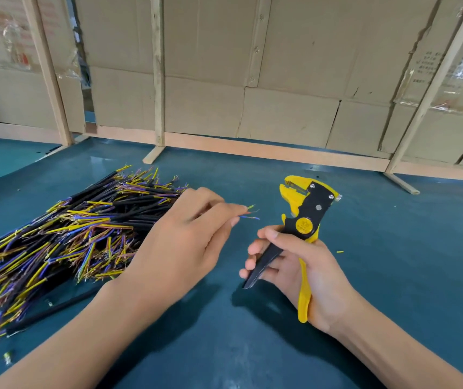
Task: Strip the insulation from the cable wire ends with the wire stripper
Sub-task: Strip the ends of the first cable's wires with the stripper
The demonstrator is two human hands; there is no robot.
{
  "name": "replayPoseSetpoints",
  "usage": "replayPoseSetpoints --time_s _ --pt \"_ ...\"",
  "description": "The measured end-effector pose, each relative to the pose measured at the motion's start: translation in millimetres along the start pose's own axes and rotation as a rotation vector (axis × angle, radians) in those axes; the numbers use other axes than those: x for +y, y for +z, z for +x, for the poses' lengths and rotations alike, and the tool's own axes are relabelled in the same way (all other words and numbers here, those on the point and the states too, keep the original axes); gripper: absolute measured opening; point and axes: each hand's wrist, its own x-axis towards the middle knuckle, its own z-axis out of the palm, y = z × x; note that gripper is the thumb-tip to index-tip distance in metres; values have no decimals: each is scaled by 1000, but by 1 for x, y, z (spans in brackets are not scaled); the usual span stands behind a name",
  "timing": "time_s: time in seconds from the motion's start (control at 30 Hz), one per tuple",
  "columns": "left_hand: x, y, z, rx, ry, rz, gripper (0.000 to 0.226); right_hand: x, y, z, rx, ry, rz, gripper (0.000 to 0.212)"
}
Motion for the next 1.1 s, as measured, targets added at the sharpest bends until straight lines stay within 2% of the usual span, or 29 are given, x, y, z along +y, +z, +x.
replayPoseSetpoints --time_s 0.23,0.47,0.67,0.83,1.1 --pt "2 7 -5 -97 58 -5 21 5 3 -2 -20 49 -47 18" --pt "-3 4 -5 -63 14 -13 16 1 4 -2 -7 73 -24 9" --pt "-5 5 -4 -112 46 1 14 5 5 -2 85 -21 -32 17" --pt "-3 7 -3 -116 89 3 15 5 3 -1 133 -28 -34 19" --pt "-5 8 -5 -100 121 -19 17 3 2 -1 125 6 -41 7"
